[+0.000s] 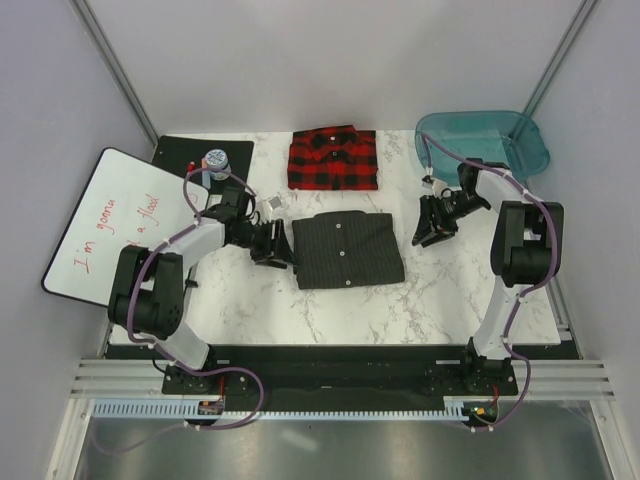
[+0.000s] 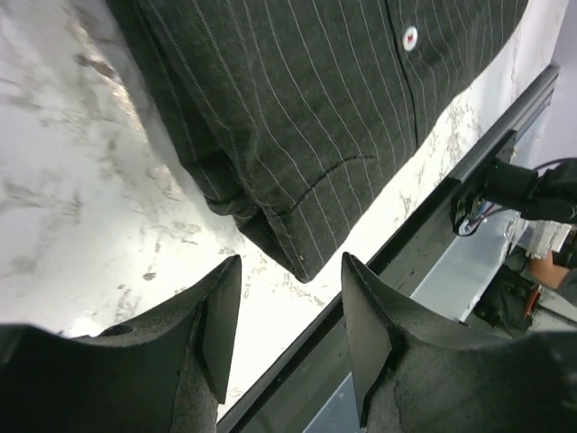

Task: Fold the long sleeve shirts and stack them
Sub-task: Fold the shirt

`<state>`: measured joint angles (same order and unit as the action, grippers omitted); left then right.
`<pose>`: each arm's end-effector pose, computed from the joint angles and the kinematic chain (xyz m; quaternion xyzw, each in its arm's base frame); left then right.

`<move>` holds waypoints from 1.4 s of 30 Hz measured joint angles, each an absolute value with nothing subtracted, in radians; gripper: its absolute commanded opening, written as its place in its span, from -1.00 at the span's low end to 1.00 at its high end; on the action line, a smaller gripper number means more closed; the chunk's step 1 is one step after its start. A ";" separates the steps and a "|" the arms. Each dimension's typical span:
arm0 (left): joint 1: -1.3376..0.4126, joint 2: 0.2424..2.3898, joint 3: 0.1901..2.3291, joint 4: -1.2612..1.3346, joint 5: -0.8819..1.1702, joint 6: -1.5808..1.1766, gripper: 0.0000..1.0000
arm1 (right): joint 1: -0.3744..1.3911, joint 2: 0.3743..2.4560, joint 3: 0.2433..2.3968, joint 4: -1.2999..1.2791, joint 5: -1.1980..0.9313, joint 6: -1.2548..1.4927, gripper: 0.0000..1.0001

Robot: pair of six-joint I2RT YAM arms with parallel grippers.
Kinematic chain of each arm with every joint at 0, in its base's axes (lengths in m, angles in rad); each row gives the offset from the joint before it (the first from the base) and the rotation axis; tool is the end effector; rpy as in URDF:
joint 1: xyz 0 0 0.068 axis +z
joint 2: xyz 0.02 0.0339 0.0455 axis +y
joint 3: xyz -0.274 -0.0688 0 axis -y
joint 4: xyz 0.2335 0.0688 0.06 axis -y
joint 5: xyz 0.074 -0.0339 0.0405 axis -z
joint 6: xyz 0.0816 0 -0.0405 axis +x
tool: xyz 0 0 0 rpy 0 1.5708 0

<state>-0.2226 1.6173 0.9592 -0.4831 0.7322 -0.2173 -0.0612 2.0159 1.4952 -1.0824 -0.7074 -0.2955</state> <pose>0.2906 -0.1217 0.1694 0.0787 0.9121 -0.3847 0.1179 0.3685 0.0305 0.1607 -0.1041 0.9322 0.3435 0.0465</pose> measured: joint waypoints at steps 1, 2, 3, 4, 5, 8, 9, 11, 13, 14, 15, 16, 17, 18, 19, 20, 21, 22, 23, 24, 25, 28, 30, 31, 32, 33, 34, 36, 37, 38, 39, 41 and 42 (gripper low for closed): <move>-0.229 1.618 0.952 -0.484 0.743 -0.218 0.09 | -0.061 2.009 1.487 -1.090 -0.725 -0.303 -0.10; -0.238 1.619 0.949 -0.484 0.749 -0.218 0.09 | -0.060 2.004 1.480 -1.097 -0.749 -0.308 -0.13; -0.248 1.621 0.949 -0.484 0.760 -0.219 0.10 | -0.054 2.001 1.475 -1.106 -0.774 -0.310 -0.14; -0.258 1.625 0.949 -0.481 0.767 -0.219 0.11 | -0.050 1.997 1.470 -1.113 -0.796 -0.315 -0.17; -0.268 1.630 0.949 -0.480 0.771 -0.219 0.11 | -0.043 1.994 1.466 -1.118 -0.817 -0.320 -0.18; -0.296 1.650 0.949 -0.480 0.789 -0.219 0.10 | 0.009 1.986 1.450 -1.126 -0.861 -0.339 -0.24; -0.302 1.654 0.949 -0.479 0.792 -0.219 0.02 | 0.035 1.985 1.441 -1.126 -0.872 -0.345 -0.27; -0.315 1.668 0.947 -0.475 0.794 -0.219 -0.34 | 0.078 1.985 1.416 -1.121 -0.890 -0.356 -0.28; -0.321 1.692 0.948 -0.472 0.786 -0.218 -0.67 | 0.113 1.988 1.380 -1.108 -0.899 -0.355 -0.33; -0.322 1.707 0.949 -0.469 0.782 -0.220 -0.88 | 0.123 1.996 1.365 -1.103 -0.901 -0.355 -0.34; -0.322 1.725 0.953 -0.470 0.770 -0.219 -0.93 | 0.126 2.009 1.353 -1.091 -0.899 -0.353 -0.35; -0.321 1.745 0.959 -0.470 0.759 -0.218 -0.97 | 0.126 2.025 1.344 -1.074 -0.892 -0.349 -0.36; -0.320 1.767 0.967 -0.469 0.751 -0.217 -0.96 | 0.123 2.041 1.338 -1.058 -0.885 -0.347 -0.36; -0.320 1.790 0.979 -0.471 0.743 -0.216 -0.97 | 0.120 2.059 1.330 -1.038 -0.876 -0.344 -0.37; -0.320 1.812 0.990 -0.472 0.737 -0.216 -0.96 | 0.117 2.079 1.321 -1.016 -0.864 -0.340 -0.37; -0.320 1.832 0.997 -0.472 0.735 -0.216 -0.95 | 0.115 2.091 1.314 -1.005 -0.856 -0.337 -0.37; -0.320 1.848 1.001 -0.472 0.735 -0.216 -0.91 | 0.113 2.103 1.304 -0.994 -0.850 -0.335 -0.37; -0.320 1.858 1.001 -0.474 0.734 -0.216 -0.81 | 0.111 2.109 1.293 -0.991 -0.852 -0.331 -0.37; -0.320 1.866 1.001 -0.480 0.733 -0.213 -0.73 | 0.109 2.109 1.281 -0.991 -0.856 -0.328 -0.35; -0.319 1.866 1.001 -0.484 0.733 -0.208 -0.66 | 0.109 2.106 1.273 -0.994 -0.856 -0.329 -0.35; -0.316 1.866 1.003 -0.493 0.733 -0.200 -0.58 | 0.109 2.101 1.266 -1.000 -0.854 -0.335 -0.35; -0.292 1.841 1.006 -0.529 0.739 -0.161 -0.04 | 0.107 2.077 1.269 -1.044 -0.830 -0.376 -0.07; -0.256 1.791 1.008 -0.559 0.744 -0.121 0.12 | 0.094 2.057 1.304 -1.110 -0.833 -0.413 0.15; -0.233 1.753 1.014 -0.574 0.744 -0.103 0.22 | 0.081 2.043 1.337 -1.148 -0.839 -0.430 0.18; -0.214 1.707 1.029 -0.588 0.748 -0.083 0.22 | 0.067 2.028 1.380 -1.175 -0.850 -0.443 0.18; -0.199 1.666 1.053 -0.593 0.753 -0.069 0.22 | 0.056 2.008 1.434 -1.182 -0.868 -0.448 0.17; -0.193 1.636 1.084 -0.591 0.761 -0.062 0.18 | 0.050 1.995 1.470 -1.182 -0.879 -0.445 0.14; -0.202 1.610 1.151 -0.572 0.779 -0.061 0.11 | 0.051 1.980 1.552 -1.161 -0.905 -0.415 0.07; -0.216 1.615 1.188 -0.553 0.795 -0.065 0.08 | 0.063 1.981 1.592 -1.141 -0.921 -0.395 0.05; -0.231 1.632 1.220 -0.525 0.810 -0.072 0.03 | 0.080 1.990 1.625 -1.109 -0.933 -0.363 0.03; -0.244 1.657 1.245 -0.496 0.824 -0.086 -0.01 | 0.102 2.003 1.650 -1.068 -0.943 -0.328 0.02; -0.266 1.752 1.299 -0.451 0.857 -0.113 -0.10 | 0.149 2.054 1.691 -0.984 -0.947 -0.264 -0.06; -0.271 1.797 1.317 -0.435 0.862 -0.120 -0.13 | 0.163 2.082 1.703 -0.958 -0.944 -0.247 -0.07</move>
<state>-0.2714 1.7969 1.3167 -0.4355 0.8619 -0.1204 0.1635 2.0819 1.7031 -0.9577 -0.9436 -0.2466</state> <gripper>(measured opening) 0.481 0.497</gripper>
